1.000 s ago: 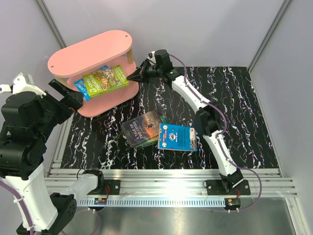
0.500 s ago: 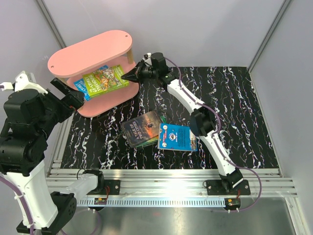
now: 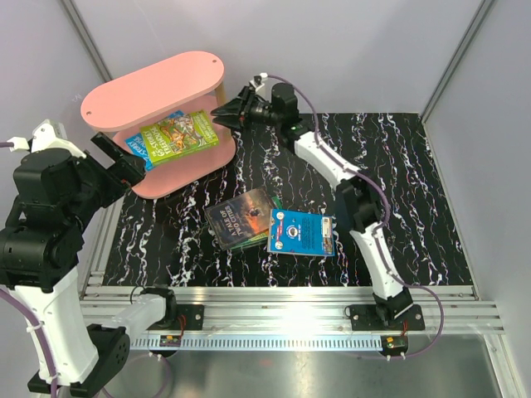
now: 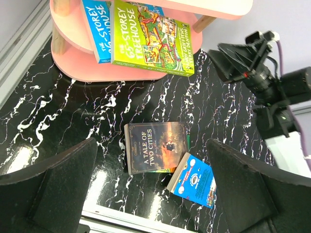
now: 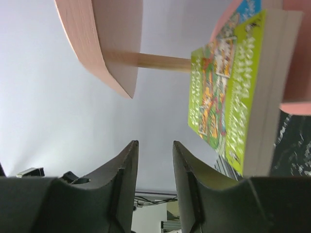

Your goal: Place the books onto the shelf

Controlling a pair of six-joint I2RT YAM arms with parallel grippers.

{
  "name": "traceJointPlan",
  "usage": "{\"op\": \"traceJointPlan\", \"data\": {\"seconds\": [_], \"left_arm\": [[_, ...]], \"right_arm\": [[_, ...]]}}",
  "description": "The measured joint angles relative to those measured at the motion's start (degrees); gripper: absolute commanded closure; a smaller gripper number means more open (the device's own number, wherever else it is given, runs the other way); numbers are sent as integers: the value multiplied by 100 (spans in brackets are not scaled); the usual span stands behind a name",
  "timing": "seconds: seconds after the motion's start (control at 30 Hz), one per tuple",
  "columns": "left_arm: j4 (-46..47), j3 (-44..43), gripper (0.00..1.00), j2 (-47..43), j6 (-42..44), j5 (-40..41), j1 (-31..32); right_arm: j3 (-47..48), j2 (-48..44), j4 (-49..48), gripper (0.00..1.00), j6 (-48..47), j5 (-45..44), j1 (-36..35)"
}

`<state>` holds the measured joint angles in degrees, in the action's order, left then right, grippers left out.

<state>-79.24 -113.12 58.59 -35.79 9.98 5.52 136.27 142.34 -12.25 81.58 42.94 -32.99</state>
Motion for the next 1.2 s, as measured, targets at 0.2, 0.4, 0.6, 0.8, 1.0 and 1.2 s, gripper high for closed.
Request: {"op": "traceJointPlan", "data": {"seconds": [0.2,0.4,0.6,0.8,1.0,1.2], "left_arm": [[0,4,1,-50,39,0,0],[-4,120,1,-166,44,-7,0],[-9,157,1,-160,46,-35,0],[-9,157,1,-162,46,-50,0],[-7,157,1,-162,46,-72,0],[-7,164,1,-162,83,-79,0]], "right_arm": [[-1451,-1086,518,53,-909,129,249],[-1974,-1545,1370,31,-1694,120,251],[-1759,-1399,2122,27,-2057,-28,214],[-1029,-879,2448,28,-2138,-74,166],[-358,-369,2542,29,-2041,-149,13],[0,0,2328,50,-1716,-146,-153]]}}
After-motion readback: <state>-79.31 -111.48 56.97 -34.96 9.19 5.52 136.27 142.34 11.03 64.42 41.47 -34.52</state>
